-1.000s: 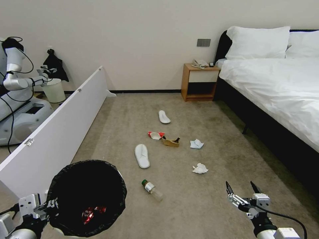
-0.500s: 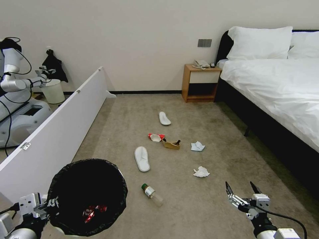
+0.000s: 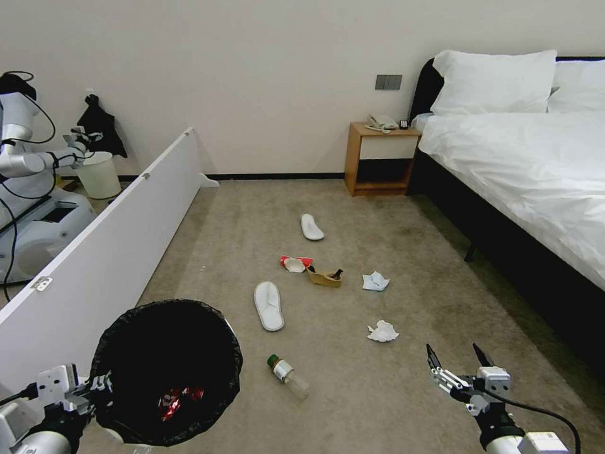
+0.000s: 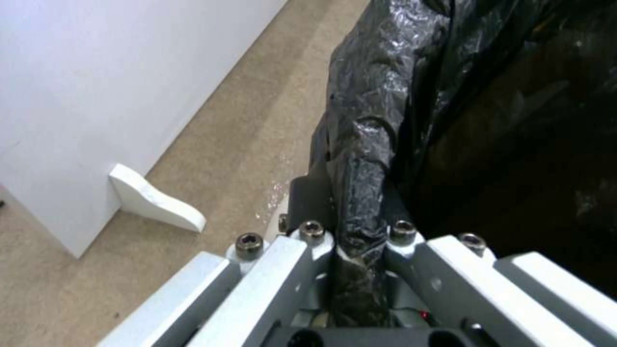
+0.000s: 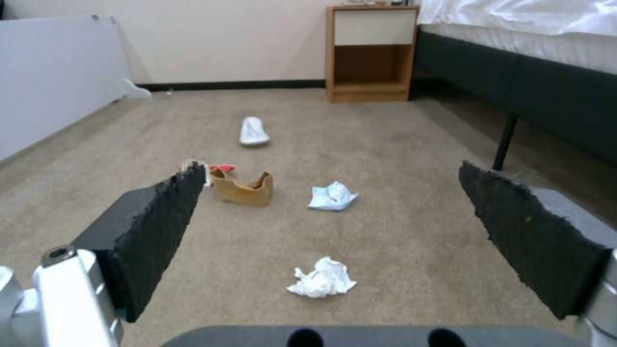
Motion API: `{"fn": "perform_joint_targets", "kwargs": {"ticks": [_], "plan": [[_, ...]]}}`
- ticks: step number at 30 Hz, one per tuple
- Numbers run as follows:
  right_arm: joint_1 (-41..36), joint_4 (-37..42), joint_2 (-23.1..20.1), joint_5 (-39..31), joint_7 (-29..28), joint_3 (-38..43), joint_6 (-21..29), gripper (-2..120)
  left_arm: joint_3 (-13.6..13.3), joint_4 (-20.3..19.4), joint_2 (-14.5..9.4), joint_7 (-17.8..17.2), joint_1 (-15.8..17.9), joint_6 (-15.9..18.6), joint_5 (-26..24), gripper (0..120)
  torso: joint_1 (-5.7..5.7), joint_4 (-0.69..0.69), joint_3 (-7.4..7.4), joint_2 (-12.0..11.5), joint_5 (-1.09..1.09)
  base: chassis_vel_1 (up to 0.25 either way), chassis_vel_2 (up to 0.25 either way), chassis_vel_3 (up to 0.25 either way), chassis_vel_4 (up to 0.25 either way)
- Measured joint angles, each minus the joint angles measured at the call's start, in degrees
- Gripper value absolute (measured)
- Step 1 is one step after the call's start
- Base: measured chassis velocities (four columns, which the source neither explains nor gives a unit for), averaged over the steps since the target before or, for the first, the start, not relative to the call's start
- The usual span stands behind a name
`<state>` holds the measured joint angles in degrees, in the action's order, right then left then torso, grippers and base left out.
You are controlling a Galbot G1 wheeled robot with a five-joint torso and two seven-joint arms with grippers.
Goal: Pick up the trash bin, then pick up the garbage from the floor and place it into the trash bin.
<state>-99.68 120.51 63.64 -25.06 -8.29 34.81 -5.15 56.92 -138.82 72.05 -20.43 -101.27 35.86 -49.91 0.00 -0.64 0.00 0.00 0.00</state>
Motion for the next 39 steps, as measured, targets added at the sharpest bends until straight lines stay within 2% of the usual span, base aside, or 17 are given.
{"fn": "perform_joint_targets", "kwargs": {"ticks": [39], "plan": [[0.10,0.28,-0.28,-0.68,0.41,0.00,0.17,100,0.17,-0.09,-0.11,-0.02,0.19,0.10,-0.57,2,0.00,0.00,0.00,0.00,0.00,-0.029,0.036,0.034,-0.032]]}}
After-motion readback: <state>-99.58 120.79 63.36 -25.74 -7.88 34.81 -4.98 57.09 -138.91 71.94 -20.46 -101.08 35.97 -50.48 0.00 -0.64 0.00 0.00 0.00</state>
